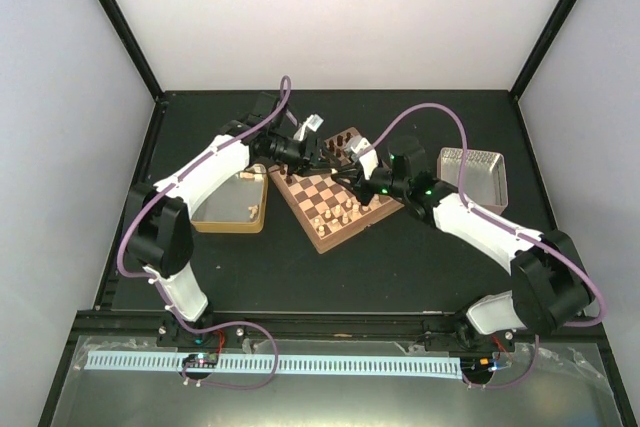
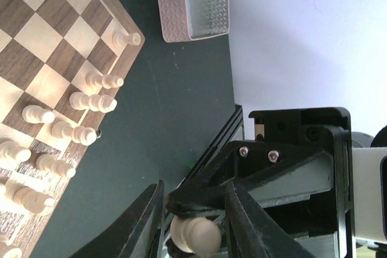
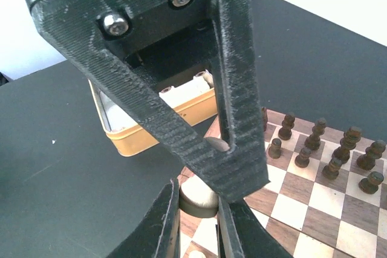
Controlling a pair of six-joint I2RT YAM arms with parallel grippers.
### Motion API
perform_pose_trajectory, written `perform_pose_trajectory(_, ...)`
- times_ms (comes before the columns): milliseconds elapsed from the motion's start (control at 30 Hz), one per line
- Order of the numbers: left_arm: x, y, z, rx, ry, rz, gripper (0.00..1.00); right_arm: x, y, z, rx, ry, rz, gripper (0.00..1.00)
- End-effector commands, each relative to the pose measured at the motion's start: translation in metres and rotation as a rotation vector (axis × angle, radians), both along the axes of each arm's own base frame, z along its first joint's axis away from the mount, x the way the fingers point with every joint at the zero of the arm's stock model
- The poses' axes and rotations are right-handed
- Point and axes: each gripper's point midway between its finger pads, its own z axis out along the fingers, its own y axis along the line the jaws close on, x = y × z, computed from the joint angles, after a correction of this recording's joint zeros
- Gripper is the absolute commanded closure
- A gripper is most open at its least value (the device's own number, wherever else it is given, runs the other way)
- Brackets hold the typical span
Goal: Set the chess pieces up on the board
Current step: Place the chess piece on the chessboard.
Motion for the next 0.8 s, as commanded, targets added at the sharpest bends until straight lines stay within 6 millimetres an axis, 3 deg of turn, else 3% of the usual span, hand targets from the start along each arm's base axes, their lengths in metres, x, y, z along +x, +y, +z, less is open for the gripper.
perform_pose_trajectory(0,-0.018,0.001,0.019,-0.01,-0.037,-0.063,0.74,0.0,0.003,0.014,0.023,-0.056,0.013,0.94)
perform_pose_trajectory(233,-0.023,0.002,0.02,-0.014,-0.055,-0.092,0.98,0.013,0.0,0.01,0.005,-0.024,-0.053,0.89)
perform_pose_trajectory(400,-0.012,0.005,0.012,0.056,-0.119,-0.054,0.98,0.021,-0.009,-0.003,-0.036,0.075,-0.141,0.5)
perform_pose_trajectory(500,0.004,0.01,-0.001,0.178,-0.209,-0.008,0.98,0.015,-0.018,-0.003,-0.008,0.106,-0.168,0.41)
perform_pose_trajectory(600,0.017,0.004,-0.013,0.304,-0.315,0.007,0.98,0.019,-0.042,-0.001,0.043,0.142,-0.285,0.38)
perform_pose_trajectory(767,0.026,-0.018,-0.04,0.487,-0.459,-0.03,0.99,0.032,-0.103,-0.017,0.119,0.301,-0.653,0.37)
